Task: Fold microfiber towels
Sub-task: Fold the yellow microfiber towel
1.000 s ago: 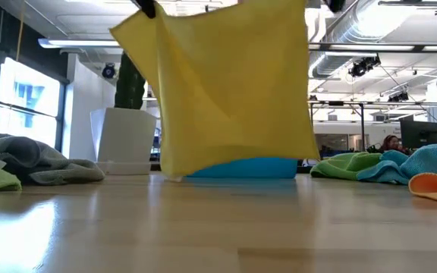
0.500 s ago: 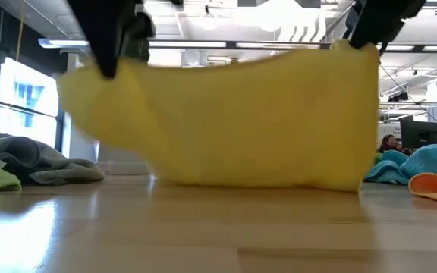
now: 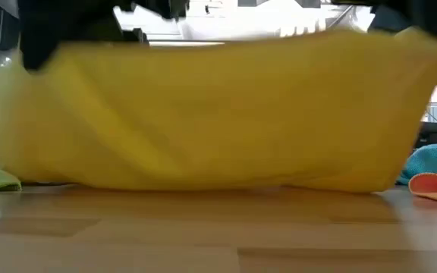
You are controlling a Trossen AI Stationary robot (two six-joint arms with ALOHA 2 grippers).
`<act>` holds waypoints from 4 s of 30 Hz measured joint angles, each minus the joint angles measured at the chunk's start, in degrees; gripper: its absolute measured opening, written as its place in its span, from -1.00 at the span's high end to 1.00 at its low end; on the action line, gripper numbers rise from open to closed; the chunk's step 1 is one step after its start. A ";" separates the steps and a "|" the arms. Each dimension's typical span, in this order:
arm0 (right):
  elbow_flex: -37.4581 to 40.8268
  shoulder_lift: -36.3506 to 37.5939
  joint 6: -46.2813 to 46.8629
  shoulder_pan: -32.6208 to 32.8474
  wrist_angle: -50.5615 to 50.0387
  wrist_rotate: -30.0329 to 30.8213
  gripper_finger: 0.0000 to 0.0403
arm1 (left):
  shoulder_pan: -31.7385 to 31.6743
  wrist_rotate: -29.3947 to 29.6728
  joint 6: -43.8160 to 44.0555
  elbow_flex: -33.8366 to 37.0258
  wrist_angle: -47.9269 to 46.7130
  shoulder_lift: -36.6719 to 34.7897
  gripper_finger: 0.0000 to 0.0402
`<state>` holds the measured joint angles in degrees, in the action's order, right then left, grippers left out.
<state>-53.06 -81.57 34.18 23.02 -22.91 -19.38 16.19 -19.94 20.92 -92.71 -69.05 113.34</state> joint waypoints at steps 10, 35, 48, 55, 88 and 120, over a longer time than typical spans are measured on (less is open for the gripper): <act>0.00 -0.93 -0.82 2.28 -0.52 8.75 1.00 | -0.18 17.68 5.97 0.04 1.97 0.13 1.00; 0.00 -0.91 12.33 -3.71 -13.22 30.25 0.99 | -7.88 35.69 5.91 0.04 -2.12 0.13 1.00; 6.01 -0.93 16.94 -6.57 -6.15 30.34 0.96 | -11.83 36.52 5.91 8.95 3.20 0.17 0.99; 7.26 -0.93 19.53 -6.57 -5.08 33.00 0.75 | -12.59 37.46 5.28 11.32 5.49 0.17 0.98; 14.58 -0.95 31.65 -6.13 6.30 36.03 0.49 | -13.95 41.64 3.96 15.21 9.39 0.17 0.97; 14.56 -7.64 34.69 -8.01 9.43 31.11 0.91 | -13.96 41.58 3.95 15.17 10.55 0.17 0.97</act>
<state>-38.50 -89.21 68.87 15.00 -13.48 11.73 2.23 21.63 24.87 -77.54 -58.49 113.51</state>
